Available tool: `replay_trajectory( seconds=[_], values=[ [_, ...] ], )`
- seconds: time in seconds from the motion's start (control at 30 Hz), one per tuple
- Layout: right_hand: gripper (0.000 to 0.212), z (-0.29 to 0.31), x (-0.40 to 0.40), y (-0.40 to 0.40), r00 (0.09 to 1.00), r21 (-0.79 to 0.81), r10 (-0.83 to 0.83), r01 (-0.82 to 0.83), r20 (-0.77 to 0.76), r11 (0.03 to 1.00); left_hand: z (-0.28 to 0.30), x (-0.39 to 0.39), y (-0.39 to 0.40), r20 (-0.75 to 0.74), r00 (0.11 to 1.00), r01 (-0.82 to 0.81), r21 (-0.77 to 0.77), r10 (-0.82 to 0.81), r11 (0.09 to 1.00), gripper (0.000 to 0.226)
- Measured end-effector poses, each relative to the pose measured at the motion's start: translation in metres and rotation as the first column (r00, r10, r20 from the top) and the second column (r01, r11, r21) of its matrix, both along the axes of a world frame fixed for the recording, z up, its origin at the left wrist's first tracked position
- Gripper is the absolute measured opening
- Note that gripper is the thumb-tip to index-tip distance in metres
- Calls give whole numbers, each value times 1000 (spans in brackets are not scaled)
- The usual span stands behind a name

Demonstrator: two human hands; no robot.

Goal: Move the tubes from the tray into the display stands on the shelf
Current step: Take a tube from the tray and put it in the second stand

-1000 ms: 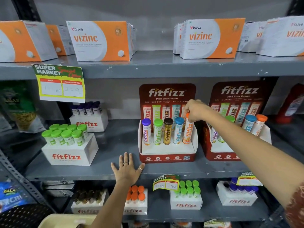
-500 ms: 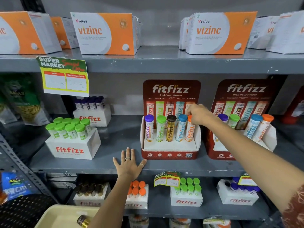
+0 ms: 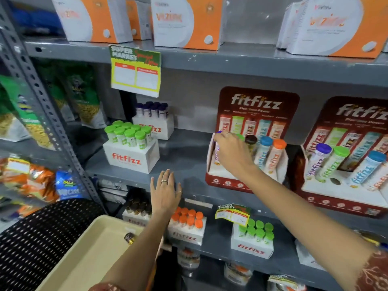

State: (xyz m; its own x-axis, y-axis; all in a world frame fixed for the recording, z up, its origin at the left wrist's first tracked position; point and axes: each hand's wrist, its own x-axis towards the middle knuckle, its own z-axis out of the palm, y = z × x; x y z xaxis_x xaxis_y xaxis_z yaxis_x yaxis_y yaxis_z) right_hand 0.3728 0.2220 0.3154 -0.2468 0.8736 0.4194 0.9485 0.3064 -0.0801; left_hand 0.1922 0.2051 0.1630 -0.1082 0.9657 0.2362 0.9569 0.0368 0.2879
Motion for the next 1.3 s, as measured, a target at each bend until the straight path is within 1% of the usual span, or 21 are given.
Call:
replay_trajectory(
  seconds=[0.13,0.23,0.37,0.53,0.67,0.77,0.87,0.97,1.07,1.17,1.3],
  values=[
    [35,-30,-54,-2,989,-63,148,-148,-9,987,-13,-47,-24,-15,992,-122,24,122,992,48],
    [33,-57,-93,-7,969,-129,249,-246,3,961,-34,-84,-50,17,981,-194,-10,194,981,47],
    [31,-100,-146,-16,932,-213,362,-354,-3,911,-72,-126,-87,9,959,-277,-158,282,948,53],
    [25,-174,-198,-28,887,-393,462,-415,27,821,-127,-159,-121,-38,916,-380,-403,399,833,69],
    [25,-228,-222,-38,898,-601,438,-331,36,728,-167,-170,-140,-5,904,-360,-549,428,754,77],
    [27,-259,-228,-45,903,-691,424,-261,73,674,-190,-172,-149,38,907,-309,-618,420,723,80],
    [26,-285,-227,-51,908,-732,378,-133,181,669,-206,-173,-154,94,889,-273,-676,448,684,85],
    [29,-303,-225,-53,889,-753,356,-19,288,658,-218,-172,-157,117,881,-239,-727,459,644,94],
    [30,-313,-227,-53,863,-758,354,49,360,650,-228,-169,-160,130,880,-222,-738,456,638,97],
    [28,-318,-231,-55,854,-774,355,83,380,628,-235,-167,-161,137,870,-237,-727,474,644,99],
    [32,-315,-233,-54,881,-788,310,107,357,606,-240,-167,-161,122,864,-259,-725,488,639,100]
  ],
)
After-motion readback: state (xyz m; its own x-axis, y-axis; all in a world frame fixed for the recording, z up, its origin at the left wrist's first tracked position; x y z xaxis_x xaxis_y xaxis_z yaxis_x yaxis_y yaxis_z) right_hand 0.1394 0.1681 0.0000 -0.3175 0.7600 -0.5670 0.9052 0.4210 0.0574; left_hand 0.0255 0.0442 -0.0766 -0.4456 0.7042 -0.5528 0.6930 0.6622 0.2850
